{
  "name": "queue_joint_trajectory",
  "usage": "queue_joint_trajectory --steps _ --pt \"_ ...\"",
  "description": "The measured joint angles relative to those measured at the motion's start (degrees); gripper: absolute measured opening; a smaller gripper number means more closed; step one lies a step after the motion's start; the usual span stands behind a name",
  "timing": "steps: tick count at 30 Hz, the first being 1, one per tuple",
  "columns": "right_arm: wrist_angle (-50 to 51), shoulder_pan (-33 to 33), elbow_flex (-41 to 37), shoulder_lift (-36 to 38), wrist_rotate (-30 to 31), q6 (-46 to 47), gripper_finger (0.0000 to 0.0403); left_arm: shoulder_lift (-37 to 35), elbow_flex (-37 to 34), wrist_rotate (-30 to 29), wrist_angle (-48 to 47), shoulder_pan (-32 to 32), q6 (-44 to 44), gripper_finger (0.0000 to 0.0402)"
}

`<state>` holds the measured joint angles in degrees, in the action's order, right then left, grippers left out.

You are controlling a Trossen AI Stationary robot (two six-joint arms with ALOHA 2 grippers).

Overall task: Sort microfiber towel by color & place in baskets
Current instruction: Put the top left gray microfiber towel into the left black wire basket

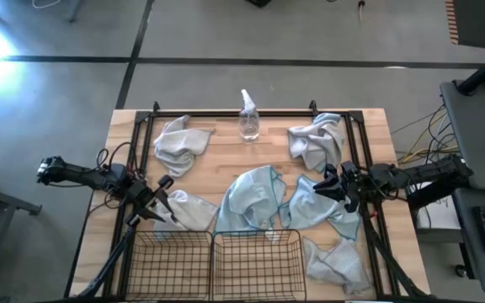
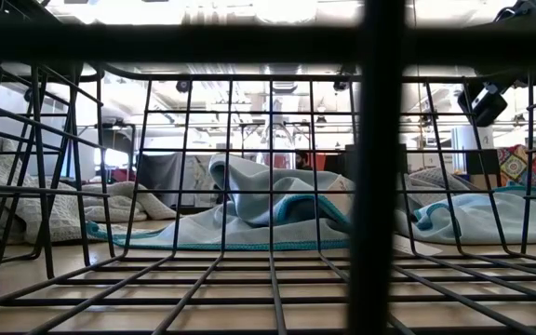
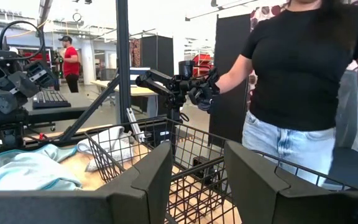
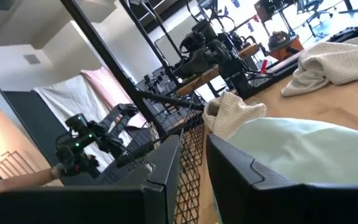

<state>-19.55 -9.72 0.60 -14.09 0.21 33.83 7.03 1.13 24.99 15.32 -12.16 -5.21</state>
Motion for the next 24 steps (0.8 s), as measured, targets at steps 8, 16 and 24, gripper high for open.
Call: queue_joint_trajectory --steps 8,16,24 --pt "0.0 0.0 0.0 0.0 7.5 -0.2 0.0072 0.0 0.0 -2.7 0.0 0.0 17.3 0.0133" --pt "0.0 0.0 0.0 0.0 15.3 4.5 0.0071 0.0 0.0 -3.5 0.0 0.0 41.9 0.0133" --pt "0.0 0.0 0.0 0.0 19.8 12.4 0.0068 0.0 0.0 -3.5 2.3 0.0 38.0 0.0133"
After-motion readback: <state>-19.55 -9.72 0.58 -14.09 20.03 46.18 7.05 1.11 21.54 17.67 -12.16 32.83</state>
